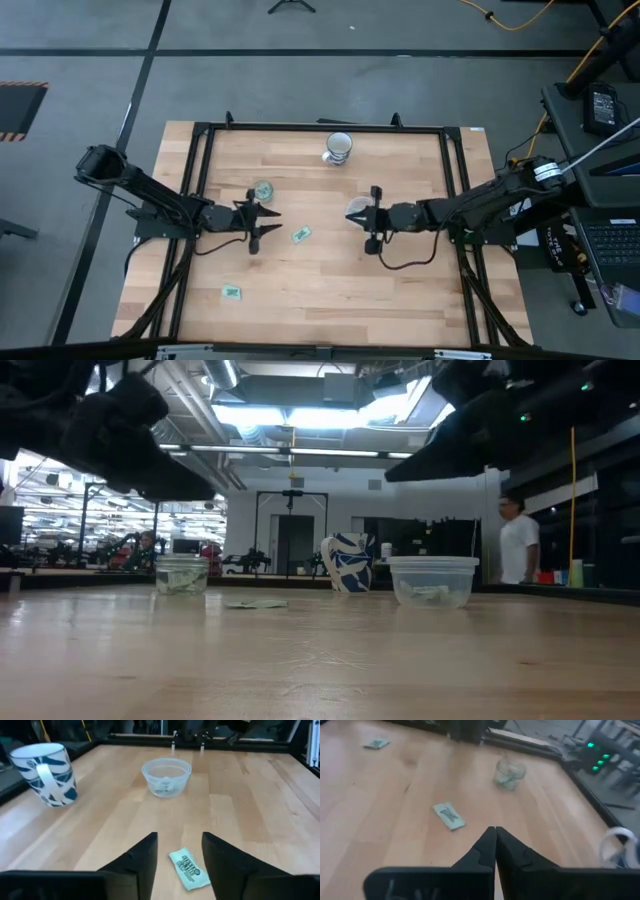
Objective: Pick and place Stevia / Truvia into bins
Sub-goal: Put the stevia packet into the transparent cup
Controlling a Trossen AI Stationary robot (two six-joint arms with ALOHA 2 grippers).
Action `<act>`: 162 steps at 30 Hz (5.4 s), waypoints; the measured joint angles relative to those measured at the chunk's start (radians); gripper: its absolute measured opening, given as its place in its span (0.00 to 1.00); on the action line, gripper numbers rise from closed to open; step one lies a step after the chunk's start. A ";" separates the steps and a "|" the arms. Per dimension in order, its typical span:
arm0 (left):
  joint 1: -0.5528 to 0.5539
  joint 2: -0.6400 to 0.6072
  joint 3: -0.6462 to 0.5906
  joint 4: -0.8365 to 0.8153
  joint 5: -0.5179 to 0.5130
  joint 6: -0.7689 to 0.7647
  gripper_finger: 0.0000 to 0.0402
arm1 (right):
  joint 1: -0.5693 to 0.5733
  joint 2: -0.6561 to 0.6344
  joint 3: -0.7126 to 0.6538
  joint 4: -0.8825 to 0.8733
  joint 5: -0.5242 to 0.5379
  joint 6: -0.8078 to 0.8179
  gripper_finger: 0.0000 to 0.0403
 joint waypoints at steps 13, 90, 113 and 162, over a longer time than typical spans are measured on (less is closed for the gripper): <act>0.026 0.299 0.321 -0.337 0.067 -0.109 0.41 | -0.162 0.053 0.000 0.037 -0.315 -0.016 0.01; 0.099 0.455 0.553 -0.709 0.417 -0.017 0.00 | -0.166 0.053 0.000 -0.019 -0.315 -0.016 0.04; 0.101 0.289 0.516 -0.749 0.385 0.185 0.00 | -0.149 0.053 0.000 -0.040 -0.316 -0.017 0.04; 0.306 -0.285 0.104 -0.709 0.122 -0.046 0.01 | -0.149 0.053 0.000 -0.038 -0.316 -0.023 0.04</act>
